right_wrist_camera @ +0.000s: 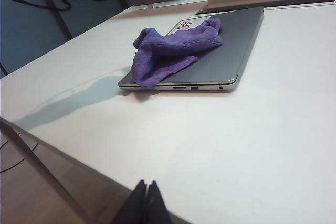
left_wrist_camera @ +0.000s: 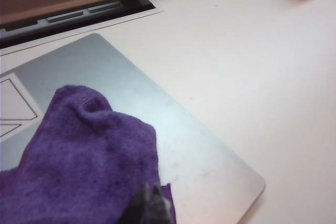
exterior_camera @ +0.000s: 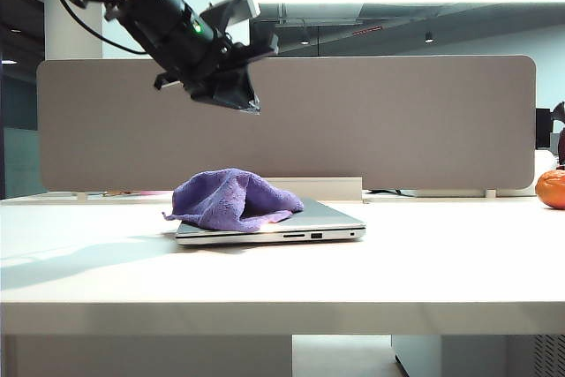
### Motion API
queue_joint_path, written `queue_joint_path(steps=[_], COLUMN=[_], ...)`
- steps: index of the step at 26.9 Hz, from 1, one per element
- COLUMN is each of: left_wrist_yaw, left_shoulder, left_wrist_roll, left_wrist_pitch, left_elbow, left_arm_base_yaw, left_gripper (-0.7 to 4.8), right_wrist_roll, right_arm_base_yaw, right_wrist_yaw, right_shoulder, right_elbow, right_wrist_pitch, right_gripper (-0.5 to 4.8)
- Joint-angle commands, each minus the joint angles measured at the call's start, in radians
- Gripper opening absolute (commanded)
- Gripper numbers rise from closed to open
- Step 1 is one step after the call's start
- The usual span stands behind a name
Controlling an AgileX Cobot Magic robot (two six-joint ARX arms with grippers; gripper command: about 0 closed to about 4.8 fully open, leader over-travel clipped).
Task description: Pick up the purple rag and put it over the laptop.
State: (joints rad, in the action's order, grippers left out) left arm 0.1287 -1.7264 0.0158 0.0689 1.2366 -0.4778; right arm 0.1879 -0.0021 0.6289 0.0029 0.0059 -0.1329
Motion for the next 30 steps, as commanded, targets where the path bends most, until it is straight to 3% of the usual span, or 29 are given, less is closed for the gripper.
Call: queue_joint_path(steps=[1,6,17,30], left_wrist_yaw=[-0.070,-0.154,-0.160,-0.219], left_shoulder=[0.040,0.111,0.323,0.641], left_wrist_roll=[-0.029,-0.099,-0.098,-0.075], left_wrist_pitch=[-0.076,-0.174,-0.222,-0.218], left_elbow=[0.002,0.002,-0.084,-0.350], left_arm_base_yaw=[0.000,0.000,0.000,0.000], left_gripper=[-0.06,-0.05,-0.06,-0.06], right_wrist_roll=[0.002,-0.002,-0.005,-0.043], right_arm_base_yaw=[0.000,0.000,0.000,-0.002], right_wrist_yaw=[-0.002,-0.051,-0.455,-0.590], right_shoulder=[-0.002,-0.002,-0.002,-0.002], right_elbow=[-0.003,-0.003,-0.003,-0.003], right_wrist_pitch=[0.010,0.010,0.010,0.004], right_gripper=[0.22,0.22,0.22,0.21])
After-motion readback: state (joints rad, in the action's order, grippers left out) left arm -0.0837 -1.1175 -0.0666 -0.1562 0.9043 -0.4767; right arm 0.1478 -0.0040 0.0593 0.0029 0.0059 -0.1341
